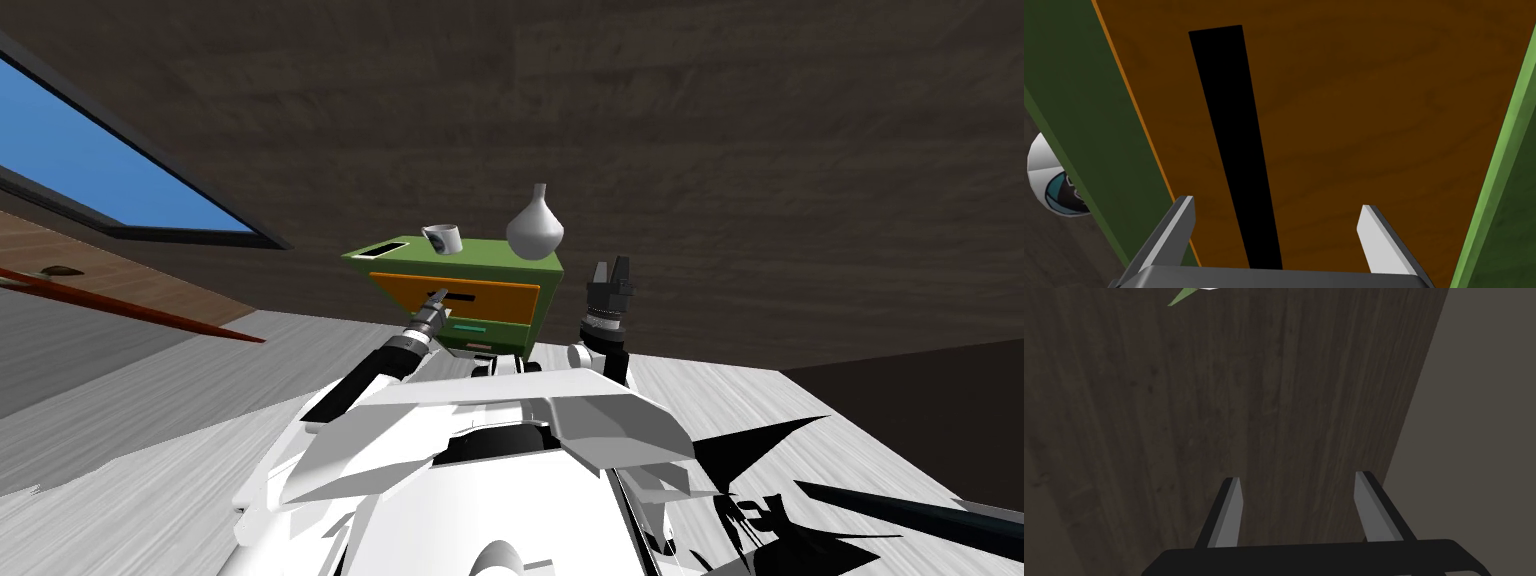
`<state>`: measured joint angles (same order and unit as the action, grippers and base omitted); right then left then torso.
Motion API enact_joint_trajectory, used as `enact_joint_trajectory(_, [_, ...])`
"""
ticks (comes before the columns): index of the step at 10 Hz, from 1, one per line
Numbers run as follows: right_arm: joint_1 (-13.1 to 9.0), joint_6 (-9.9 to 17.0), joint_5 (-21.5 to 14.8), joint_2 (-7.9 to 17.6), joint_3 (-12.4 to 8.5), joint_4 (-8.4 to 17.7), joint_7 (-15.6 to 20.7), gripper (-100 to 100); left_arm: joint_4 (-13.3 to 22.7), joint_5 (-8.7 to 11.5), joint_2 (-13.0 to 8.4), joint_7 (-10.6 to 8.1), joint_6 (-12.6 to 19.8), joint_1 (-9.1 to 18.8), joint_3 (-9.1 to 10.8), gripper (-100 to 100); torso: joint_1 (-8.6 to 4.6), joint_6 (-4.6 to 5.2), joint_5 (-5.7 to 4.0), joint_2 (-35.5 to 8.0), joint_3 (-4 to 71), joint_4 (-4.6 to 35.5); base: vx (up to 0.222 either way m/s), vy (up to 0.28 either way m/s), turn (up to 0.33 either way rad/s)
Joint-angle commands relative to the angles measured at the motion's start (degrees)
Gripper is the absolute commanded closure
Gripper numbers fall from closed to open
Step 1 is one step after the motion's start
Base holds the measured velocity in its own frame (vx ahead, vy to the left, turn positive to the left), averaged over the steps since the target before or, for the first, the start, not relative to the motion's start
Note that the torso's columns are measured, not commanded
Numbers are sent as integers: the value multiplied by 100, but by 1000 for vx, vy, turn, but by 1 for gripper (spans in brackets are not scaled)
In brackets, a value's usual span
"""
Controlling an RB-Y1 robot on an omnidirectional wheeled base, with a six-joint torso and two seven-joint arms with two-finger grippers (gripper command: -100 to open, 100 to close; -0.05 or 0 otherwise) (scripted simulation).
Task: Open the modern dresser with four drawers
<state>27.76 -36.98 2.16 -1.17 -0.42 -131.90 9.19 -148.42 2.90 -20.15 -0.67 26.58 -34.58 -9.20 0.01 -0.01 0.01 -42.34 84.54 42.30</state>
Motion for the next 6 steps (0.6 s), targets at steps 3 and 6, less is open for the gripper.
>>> enact_joint_trajectory(3, [-2, 1, 0, 0, 0, 1, 0, 0, -100, 41, -98, -33, 26, -36, -1, 100, 10, 1, 4, -29, -20, 8, -168, 37, 40])
enact_joint_trajectory(6, [-1, 1, 0, 0, 0, 1, 0, 0, 99, 47, -105, -39, 24, -20, 7, -100, -11, 1, -3, 36, 19, -9, -107, 19, 11])
